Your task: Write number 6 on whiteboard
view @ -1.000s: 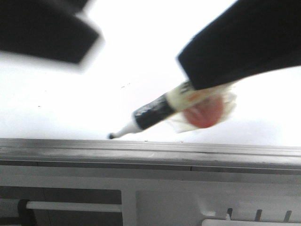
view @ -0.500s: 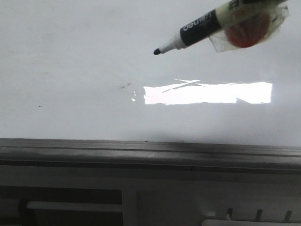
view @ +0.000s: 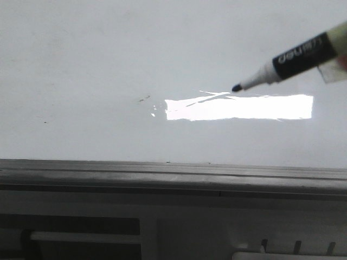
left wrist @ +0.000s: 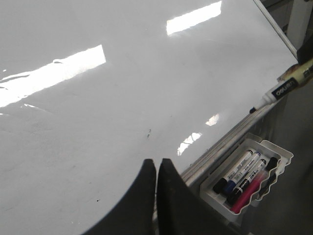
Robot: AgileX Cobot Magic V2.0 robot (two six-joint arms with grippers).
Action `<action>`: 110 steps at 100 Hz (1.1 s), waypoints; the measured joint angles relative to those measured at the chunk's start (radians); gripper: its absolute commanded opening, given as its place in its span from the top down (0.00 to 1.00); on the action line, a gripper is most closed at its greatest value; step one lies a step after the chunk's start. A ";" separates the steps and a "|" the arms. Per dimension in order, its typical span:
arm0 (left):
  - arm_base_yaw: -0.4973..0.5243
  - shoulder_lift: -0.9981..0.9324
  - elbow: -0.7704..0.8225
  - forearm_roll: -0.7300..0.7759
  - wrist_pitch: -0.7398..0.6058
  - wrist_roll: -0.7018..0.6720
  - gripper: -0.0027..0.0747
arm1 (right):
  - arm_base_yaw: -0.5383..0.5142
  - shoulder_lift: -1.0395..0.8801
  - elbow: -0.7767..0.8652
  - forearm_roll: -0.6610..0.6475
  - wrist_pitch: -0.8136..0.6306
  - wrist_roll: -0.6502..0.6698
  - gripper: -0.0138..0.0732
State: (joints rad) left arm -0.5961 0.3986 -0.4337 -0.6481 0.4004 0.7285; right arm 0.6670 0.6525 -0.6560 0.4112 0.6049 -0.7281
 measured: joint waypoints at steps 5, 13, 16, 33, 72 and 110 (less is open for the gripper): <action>0.000 0.000 0.001 -0.002 0.000 0.000 0.99 | 0.000 -0.011 -0.002 -0.002 -0.026 0.014 0.91; 0.000 0.000 0.006 -0.004 0.000 0.000 0.99 | 0.000 -0.011 -0.002 -0.002 -0.081 0.020 0.91; 0.000 0.000 0.009 -0.004 0.000 0.000 0.99 | 0.000 -0.008 -0.002 -0.002 -0.108 0.022 0.91; 0.000 0.000 0.010 -0.025 -0.004 0.000 0.99 | 0.000 0.053 -0.002 -0.002 -0.205 0.028 0.92; 0.000 0.000 0.010 -0.097 -0.007 -0.001 0.99 | 0.000 0.209 -0.002 0.005 -0.419 0.028 0.91; 0.002 0.000 0.010 -0.122 -0.010 -0.001 0.99 | -0.125 0.245 -0.002 0.006 -0.463 0.029 0.91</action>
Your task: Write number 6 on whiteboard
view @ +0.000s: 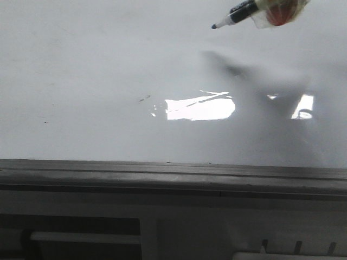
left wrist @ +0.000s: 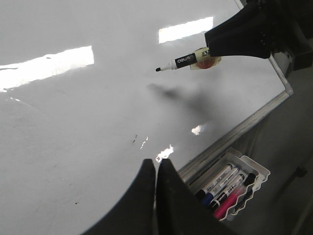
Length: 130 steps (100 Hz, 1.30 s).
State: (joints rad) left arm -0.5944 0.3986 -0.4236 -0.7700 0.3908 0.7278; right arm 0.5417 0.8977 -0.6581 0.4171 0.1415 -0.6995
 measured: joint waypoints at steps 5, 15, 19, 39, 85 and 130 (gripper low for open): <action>0.000 0.000 0.000 0.000 0.000 0.000 0.99 | -0.008 0.000 0.000 0.000 0.002 0.000 0.91; 0.002 0.000 0.000 -0.007 0.000 -0.002 0.99 | -0.011 0.002 0.000 0.001 0.012 0.000 0.91; 0.002 0.000 0.000 -0.007 0.000 -0.002 0.99 | -0.011 0.005 0.000 0.001 0.012 0.000 0.91; 0.002 0.000 0.000 -0.007 0.000 -0.002 0.99 | -0.011 0.041 0.000 0.003 0.016 0.009 0.91; 0.002 0.000 0.000 -0.026 -0.002 -0.002 0.99 | -0.011 0.093 -0.011 0.026 0.063 0.019 0.91; 0.002 0.000 0.000 -0.028 -0.002 -0.002 0.99 | -0.007 0.073 -0.012 -0.059 0.350 0.149 0.91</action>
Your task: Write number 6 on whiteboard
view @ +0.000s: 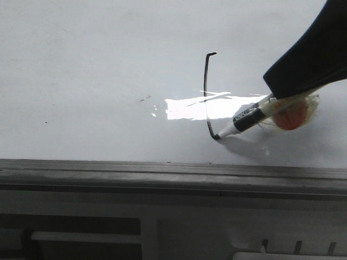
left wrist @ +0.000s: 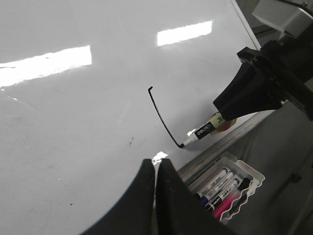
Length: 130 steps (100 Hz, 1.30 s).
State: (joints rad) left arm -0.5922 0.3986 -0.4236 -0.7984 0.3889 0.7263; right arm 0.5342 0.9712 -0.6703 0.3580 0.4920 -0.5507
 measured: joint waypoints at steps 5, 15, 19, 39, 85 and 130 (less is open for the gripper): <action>0.000 0.000 0.000 0.000 0.000 0.000 0.99 | 0.000 -0.015 0.000 -0.070 0.015 0.075 0.91; 0.000 0.000 0.000 0.000 0.000 0.000 0.99 | 0.002 -0.046 0.000 -0.160 0.023 0.183 0.91; 0.000 0.000 0.000 0.000 0.000 0.000 0.99 | 0.002 -0.051 0.000 -0.179 0.023 0.203 0.91; 0.000 0.000 0.000 0.000 0.000 0.000 0.99 | 0.002 -0.063 -0.003 -0.204 0.010 0.230 0.91; 0.000 0.000 0.000 -0.001 -0.002 0.000 0.99 | 0.063 0.025 -0.066 -0.230 -0.067 0.232 0.91; 0.000 0.000 0.000 -0.001 -0.002 0.000 0.99 | 0.108 0.063 -0.073 -0.226 -0.090 0.232 0.91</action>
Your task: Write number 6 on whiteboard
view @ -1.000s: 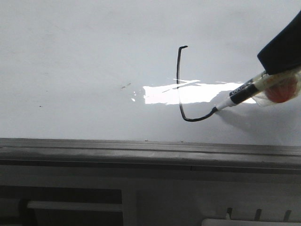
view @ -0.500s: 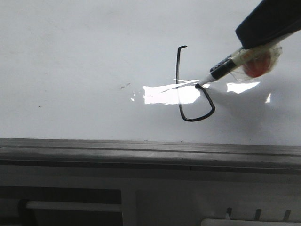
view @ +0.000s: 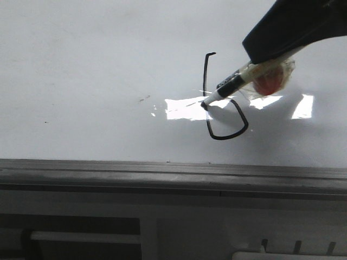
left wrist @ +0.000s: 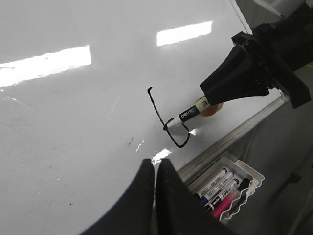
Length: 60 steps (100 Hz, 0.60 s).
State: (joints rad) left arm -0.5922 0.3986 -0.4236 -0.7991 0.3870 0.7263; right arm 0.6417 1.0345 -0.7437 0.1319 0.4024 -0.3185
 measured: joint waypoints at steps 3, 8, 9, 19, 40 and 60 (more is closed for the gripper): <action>0.000 0.000 0.000 0.000 0.000 0.000 0.99 | 0.005 0.002 0.000 0.000 -0.002 0.000 0.91; 0.000 0.000 0.000 0.000 0.000 0.000 0.99 | 0.009 0.002 0.000 0.000 -0.004 0.000 0.91; 0.000 0.000 0.000 0.000 0.000 0.000 0.99 | 0.009 0.004 0.000 0.000 -0.004 0.000 0.91; 0.000 0.000 0.000 -0.002 0.000 0.000 0.99 | 0.011 0.001 0.000 0.000 -0.006 0.000 0.91; 0.000 0.000 0.000 -0.002 0.008 0.000 0.98 | 0.050 -0.085 -0.063 -0.014 0.063 0.000 0.91; 0.000 0.058 -0.033 -0.002 0.110 0.055 0.58 | 0.109 -0.184 -0.126 -0.014 0.090 -0.016 0.91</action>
State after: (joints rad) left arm -0.5922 0.4563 -0.4562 -0.8007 0.4967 0.7813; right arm 0.7509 0.8506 -0.8695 0.1176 0.4920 -0.3342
